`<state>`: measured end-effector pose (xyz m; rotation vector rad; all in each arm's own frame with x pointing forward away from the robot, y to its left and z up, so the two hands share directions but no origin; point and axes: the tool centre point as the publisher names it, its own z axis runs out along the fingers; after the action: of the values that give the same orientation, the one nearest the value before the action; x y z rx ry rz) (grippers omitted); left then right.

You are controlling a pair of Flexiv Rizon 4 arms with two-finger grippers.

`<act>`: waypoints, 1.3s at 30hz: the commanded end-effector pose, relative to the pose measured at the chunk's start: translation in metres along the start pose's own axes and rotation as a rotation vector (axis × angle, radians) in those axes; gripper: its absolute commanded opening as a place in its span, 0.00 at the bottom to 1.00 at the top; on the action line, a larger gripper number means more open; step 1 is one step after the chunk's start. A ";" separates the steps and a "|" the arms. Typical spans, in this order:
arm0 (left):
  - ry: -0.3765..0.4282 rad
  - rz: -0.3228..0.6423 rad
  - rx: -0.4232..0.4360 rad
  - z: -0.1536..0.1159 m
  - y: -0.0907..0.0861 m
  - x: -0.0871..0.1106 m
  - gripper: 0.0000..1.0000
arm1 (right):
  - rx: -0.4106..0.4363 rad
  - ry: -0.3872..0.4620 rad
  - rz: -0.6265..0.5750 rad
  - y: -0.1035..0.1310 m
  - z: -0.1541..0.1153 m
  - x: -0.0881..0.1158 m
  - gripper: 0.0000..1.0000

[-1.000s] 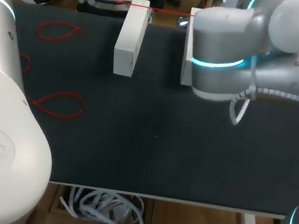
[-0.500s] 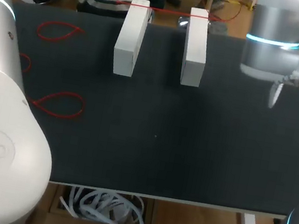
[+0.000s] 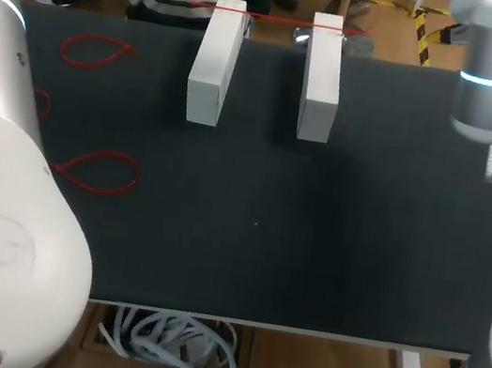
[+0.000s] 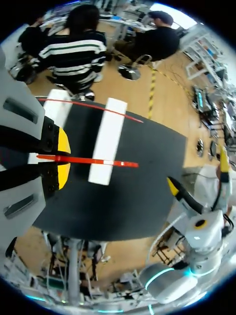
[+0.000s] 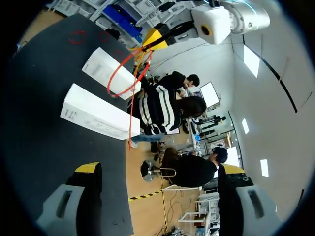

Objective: Grab the tape and strap the tape.

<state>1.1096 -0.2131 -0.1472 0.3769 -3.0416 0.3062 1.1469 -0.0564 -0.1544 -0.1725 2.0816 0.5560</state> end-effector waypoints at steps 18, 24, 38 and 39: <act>0.087 -0.619 -0.471 -0.036 0.278 -0.002 0.00 | -0.002 0.022 -0.002 -0.001 -0.002 -0.002 1.00; 0.104 -0.623 -0.457 -0.034 0.284 -0.005 1.00 | -0.002 0.022 -0.002 -0.001 -0.002 -0.002 1.00; 0.104 -0.623 -0.457 -0.034 0.284 -0.005 1.00 | -0.002 0.022 -0.002 -0.001 -0.002 -0.002 1.00; 0.104 -0.623 -0.457 -0.034 0.284 -0.005 1.00 | -0.002 0.022 -0.002 -0.001 -0.002 -0.002 1.00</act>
<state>1.0419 0.0656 -0.1697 1.1641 -2.6018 -0.3694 1.1468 -0.0569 -0.1516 -0.1780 2.1026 0.5541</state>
